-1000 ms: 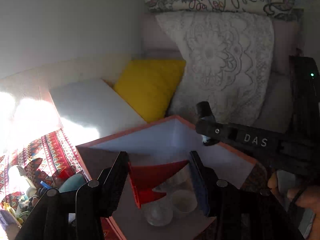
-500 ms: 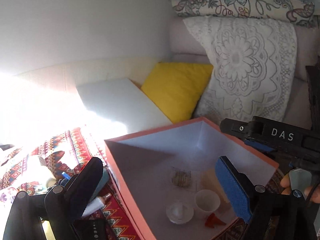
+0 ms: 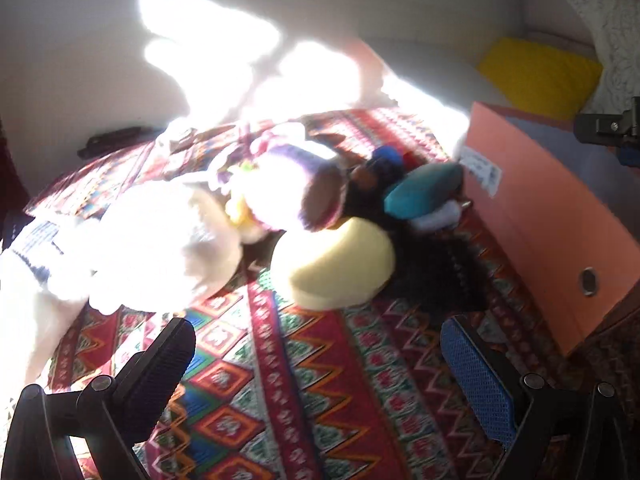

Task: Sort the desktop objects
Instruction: 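Return to the pile and grasp purple knitted flower pot with right tool, then grasp black cloth with left tool while right tool lifts the flower pot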

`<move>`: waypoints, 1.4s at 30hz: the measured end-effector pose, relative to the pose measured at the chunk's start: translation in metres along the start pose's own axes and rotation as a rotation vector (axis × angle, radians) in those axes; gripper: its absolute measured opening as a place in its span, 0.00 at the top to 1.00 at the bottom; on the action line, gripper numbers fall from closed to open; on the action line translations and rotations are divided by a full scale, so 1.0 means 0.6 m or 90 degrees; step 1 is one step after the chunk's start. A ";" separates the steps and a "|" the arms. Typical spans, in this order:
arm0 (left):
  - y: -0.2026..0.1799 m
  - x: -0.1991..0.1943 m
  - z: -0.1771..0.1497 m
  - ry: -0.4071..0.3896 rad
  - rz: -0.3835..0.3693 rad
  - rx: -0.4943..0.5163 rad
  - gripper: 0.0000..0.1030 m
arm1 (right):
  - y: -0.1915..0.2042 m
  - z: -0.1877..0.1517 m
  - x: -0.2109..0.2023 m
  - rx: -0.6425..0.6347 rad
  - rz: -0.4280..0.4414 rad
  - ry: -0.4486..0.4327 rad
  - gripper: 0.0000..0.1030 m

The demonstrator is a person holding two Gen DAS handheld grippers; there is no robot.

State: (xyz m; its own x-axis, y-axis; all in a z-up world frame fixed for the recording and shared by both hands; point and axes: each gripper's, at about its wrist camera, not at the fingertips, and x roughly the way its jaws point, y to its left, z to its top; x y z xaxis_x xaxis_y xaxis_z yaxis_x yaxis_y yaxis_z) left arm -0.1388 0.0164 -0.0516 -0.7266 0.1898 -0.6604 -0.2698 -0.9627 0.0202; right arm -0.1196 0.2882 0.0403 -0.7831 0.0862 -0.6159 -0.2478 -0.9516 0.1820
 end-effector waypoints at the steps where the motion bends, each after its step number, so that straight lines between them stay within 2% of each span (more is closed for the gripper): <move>1: 0.025 0.006 -0.011 0.011 0.016 -0.010 0.02 | 0.028 -0.010 0.011 -0.022 0.008 0.016 0.24; 6: 0.132 0.023 -0.036 0.039 0.064 -0.081 0.02 | 0.145 -0.059 0.075 -0.107 0.049 0.092 0.24; 10: 0.184 0.030 -0.048 0.057 0.090 -0.113 0.02 | 0.207 -0.094 0.131 -0.155 0.070 0.159 0.23; 14: 0.236 0.036 -0.048 0.080 0.105 -0.151 0.02 | 0.217 -0.112 0.172 -0.157 0.050 0.204 0.20; 20: 0.307 0.023 -0.041 0.072 0.145 -0.174 0.02 | 0.185 -0.124 0.227 -0.124 0.002 0.264 0.19; 23: 0.319 0.025 -0.035 0.074 0.137 -0.178 0.02 | 0.175 -0.115 0.232 -0.096 0.007 0.258 0.19; 26: 0.309 0.026 -0.023 0.061 0.120 -0.166 0.02 | 0.183 -0.085 0.222 -0.055 0.071 0.210 0.19; 31: 0.310 0.029 0.000 0.047 0.106 -0.165 0.02 | 0.243 -0.032 0.230 -0.059 0.176 0.152 0.19; 33: 0.325 0.029 0.012 0.040 0.105 -0.165 0.02 | 0.270 -0.015 0.238 -0.073 0.205 0.134 0.16; 36: 0.401 0.029 0.053 0.013 0.139 -0.191 0.02 | 0.317 -0.020 0.274 -0.144 0.179 0.129 0.07; 39: 0.503 0.044 0.093 -0.005 0.184 -0.242 0.01 | 0.342 -0.039 0.309 -0.187 0.162 0.169 0.07; 40: 0.537 0.056 0.099 -0.004 0.187 -0.264 0.01 | 0.344 -0.048 0.316 -0.193 0.166 0.182 0.11; 41: 0.570 0.069 0.104 -0.002 0.186 -0.286 0.01 | 0.345 -0.057 0.322 -0.195 0.175 0.196 0.35; 42: 0.597 0.088 0.104 0.009 0.171 -0.303 0.01 | 0.342 -0.060 0.326 -0.187 0.183 0.210 0.35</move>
